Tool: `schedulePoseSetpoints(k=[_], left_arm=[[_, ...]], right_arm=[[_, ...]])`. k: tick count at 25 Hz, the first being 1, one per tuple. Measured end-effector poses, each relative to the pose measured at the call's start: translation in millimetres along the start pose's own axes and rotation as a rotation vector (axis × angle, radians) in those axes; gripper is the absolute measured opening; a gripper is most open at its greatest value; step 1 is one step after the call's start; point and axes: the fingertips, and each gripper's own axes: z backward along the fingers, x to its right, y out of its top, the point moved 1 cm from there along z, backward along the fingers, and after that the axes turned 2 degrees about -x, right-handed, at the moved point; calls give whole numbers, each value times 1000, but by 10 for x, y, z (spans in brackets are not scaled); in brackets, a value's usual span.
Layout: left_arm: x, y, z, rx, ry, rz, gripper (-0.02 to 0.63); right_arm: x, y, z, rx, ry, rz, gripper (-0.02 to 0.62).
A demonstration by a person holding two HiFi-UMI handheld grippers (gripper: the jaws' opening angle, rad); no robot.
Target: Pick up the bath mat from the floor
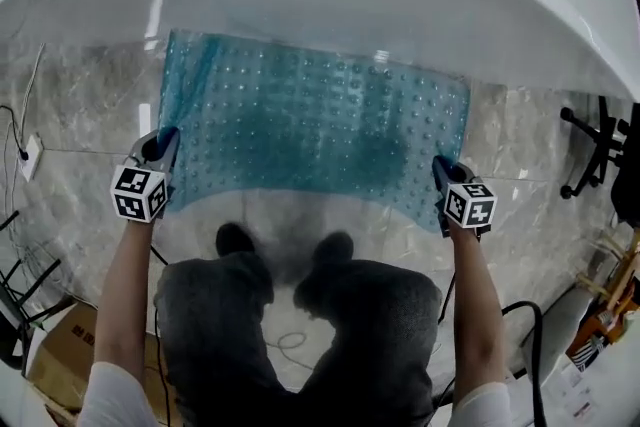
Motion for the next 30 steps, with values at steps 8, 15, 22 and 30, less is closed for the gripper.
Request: schedulePoseSetpoints(k=[8, 15, 22, 30], left_arm=[[442, 682, 1280, -4, -41, 32, 23], [735, 1217, 2750, -25, -63, 18, 25], [1189, 1962, 4138, 4, -91, 11, 25], [1355, 2948, 6036, 86, -98, -42, 25]], right_arm=[[-790, 421, 1205, -7, 8, -11, 23], [-1624, 772, 2561, -7, 71, 1, 23], [-2278, 1175, 4088, 47, 105, -16, 23], [-3449, 1830, 5887, 127, 117, -7, 25]])
